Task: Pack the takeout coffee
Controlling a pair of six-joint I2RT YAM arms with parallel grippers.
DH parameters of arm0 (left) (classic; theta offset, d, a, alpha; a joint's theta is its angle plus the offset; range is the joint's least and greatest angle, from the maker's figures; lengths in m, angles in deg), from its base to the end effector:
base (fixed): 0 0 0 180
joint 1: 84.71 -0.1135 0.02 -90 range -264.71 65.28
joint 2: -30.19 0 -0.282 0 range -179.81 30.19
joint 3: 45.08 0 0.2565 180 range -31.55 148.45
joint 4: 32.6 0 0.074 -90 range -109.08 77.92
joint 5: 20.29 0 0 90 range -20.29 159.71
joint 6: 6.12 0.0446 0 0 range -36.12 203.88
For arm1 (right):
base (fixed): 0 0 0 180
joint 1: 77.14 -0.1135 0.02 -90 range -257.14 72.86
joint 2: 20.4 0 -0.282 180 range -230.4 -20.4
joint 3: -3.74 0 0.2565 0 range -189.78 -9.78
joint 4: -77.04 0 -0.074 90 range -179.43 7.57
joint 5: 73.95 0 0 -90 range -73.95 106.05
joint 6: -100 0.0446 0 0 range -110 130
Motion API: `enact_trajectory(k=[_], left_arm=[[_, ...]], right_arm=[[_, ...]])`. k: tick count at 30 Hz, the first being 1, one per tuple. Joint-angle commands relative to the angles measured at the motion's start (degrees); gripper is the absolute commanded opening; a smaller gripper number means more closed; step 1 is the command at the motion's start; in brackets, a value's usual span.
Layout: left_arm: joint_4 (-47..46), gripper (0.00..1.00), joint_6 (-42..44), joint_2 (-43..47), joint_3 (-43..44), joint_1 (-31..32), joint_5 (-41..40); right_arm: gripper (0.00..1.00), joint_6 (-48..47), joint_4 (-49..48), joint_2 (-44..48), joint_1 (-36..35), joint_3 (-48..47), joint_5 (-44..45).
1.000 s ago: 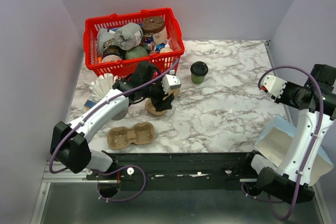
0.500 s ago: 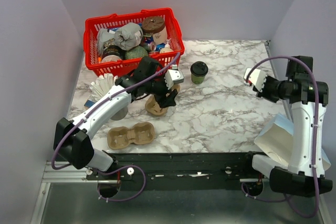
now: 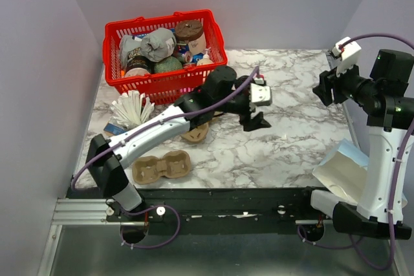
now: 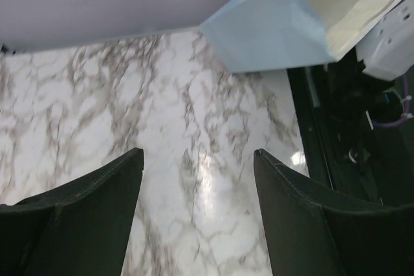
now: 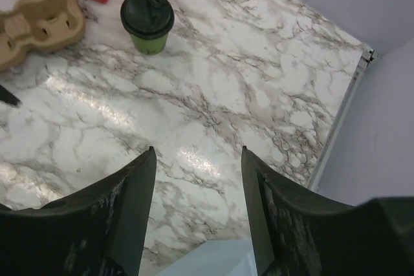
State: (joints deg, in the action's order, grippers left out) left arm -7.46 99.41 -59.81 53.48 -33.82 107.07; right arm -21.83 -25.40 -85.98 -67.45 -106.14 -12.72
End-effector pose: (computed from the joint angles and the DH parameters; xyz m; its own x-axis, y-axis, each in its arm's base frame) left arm 0.2178 -0.3108 0.4024 0.0899 0.2268 -0.9698 0.9959 -0.0110 0.0898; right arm 0.1826 -0.0094 0.4874 -0.3279 -0.4130 -0.8497 -0.4968 0.8404 -0.2167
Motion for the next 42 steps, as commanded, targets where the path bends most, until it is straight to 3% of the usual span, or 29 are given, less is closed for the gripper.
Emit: enact_trajectory(k=[1, 7, 11, 19, 25, 26, 37, 42], left_arm=[[-14.5, 0.77, -7.1, -6.8, 4.2, 5.4, 1.5], [-25.1, 0.8, -18.4, -12.7, 7.1, 10.1, 2.8], [-28.4, 0.88, -18.6, -15.5, 9.1, 13.3, 5.4], [-24.5, 0.91, -16.8, -22.9, 16.9, 19.6, -1.7], [-16.5, 0.86, -23.0, -32.1, 29.5, 21.5, -12.7], [-13.8, 0.83, -24.7, -35.0, 34.7, 21.6, -14.6], [-15.3, 0.8, -14.3, -36.2, 32.9, 24.3, -8.5], [-14.3, 0.72, -8.8, -36.8, 33.2, 25.4, -12.6]], right_arm=[[0.64, 9.6, -2.9, 0.6, -0.3, -1.8, 2.3], [0.65, 15.7, -5.8, 1.1, -0.3, -2.3, 8.4], [0.66, 17.6, -5.7, 1.5, -0.3, -1.7, 8.1], [0.66, 20.0, -7.1, 2.4, -0.3, -1.3, 6.9], [0.66, 22.1, -10.8, 4.5, -0.3, 1.2, 7.2], [0.66, 22.5, -11.6, 5.4, -0.3, 2.0, 6.3], [0.66, 22.4, -14.0, 8.7, -0.3, 5.4, 4.1], [0.66, 23.0, -14.2, 9.7, -0.3, 6.4, 3.9]])
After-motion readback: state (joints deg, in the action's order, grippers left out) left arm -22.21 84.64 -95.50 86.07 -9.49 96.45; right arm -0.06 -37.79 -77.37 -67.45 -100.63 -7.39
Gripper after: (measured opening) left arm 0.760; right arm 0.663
